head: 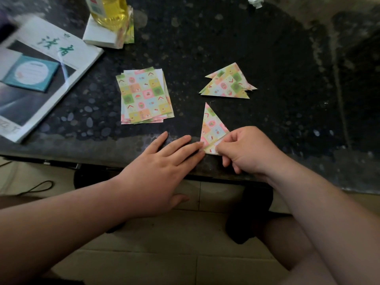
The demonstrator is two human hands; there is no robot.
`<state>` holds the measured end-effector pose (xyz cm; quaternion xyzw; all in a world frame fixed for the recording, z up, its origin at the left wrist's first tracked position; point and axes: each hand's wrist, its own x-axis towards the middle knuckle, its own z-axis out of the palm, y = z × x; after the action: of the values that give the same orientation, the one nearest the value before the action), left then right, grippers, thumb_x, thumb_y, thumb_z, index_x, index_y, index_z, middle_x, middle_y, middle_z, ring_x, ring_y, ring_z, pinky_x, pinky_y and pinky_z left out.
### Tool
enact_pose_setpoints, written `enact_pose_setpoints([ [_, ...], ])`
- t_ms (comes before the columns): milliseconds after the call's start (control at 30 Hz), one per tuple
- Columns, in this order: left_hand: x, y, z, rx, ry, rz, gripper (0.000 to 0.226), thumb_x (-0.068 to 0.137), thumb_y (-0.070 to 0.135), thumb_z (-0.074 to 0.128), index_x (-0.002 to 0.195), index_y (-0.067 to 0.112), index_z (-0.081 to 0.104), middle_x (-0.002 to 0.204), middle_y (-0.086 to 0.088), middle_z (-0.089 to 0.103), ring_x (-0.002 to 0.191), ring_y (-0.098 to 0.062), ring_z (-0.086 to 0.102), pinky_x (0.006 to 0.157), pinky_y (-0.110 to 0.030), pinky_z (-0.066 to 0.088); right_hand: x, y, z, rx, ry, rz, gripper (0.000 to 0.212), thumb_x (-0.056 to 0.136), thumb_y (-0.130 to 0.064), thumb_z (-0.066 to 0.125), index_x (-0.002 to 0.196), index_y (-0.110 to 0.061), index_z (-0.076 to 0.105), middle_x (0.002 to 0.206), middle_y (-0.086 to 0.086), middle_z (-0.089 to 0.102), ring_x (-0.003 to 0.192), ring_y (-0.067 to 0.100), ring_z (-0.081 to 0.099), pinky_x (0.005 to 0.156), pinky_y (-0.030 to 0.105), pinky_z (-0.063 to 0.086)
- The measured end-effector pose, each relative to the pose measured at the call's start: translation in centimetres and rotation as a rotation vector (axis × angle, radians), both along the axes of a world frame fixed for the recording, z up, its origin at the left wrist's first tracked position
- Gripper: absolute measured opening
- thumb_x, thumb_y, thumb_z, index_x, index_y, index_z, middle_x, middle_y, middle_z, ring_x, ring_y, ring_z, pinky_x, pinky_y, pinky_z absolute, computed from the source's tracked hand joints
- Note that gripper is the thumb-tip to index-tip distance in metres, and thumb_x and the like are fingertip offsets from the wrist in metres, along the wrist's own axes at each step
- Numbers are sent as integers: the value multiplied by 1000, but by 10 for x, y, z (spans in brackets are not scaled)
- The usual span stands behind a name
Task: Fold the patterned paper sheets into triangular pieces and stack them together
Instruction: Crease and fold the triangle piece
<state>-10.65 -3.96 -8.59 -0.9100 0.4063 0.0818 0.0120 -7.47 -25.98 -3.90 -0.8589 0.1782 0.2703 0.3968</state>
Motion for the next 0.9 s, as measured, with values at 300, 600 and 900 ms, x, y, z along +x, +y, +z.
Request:
enact_pose_setpoints([
  [300,-10,-7,-3,3,2,52,106,79,70,63,162,18,24,169,-6,20,156,-30,18,121,-63,21,1,0,0,-28,14,15,19,89,-12,64,72,-12,73,56,2,70,37,13,49,49,26,45],
  [600,-14,-10,-6,-41,8,95,109,75,72,63,162,18,25,168,-4,23,156,-28,19,123,-62,18,0,1,0,-19,3,7,22,88,-11,63,67,-14,70,50,1,66,35,12,47,50,24,43],
  [900,-14,-11,-5,-47,18,102,108,74,71,64,161,18,28,167,-3,24,155,-28,19,123,-62,18,0,1,0,-15,-5,5,21,87,-11,63,67,-13,70,56,4,69,37,14,48,49,24,41],
])
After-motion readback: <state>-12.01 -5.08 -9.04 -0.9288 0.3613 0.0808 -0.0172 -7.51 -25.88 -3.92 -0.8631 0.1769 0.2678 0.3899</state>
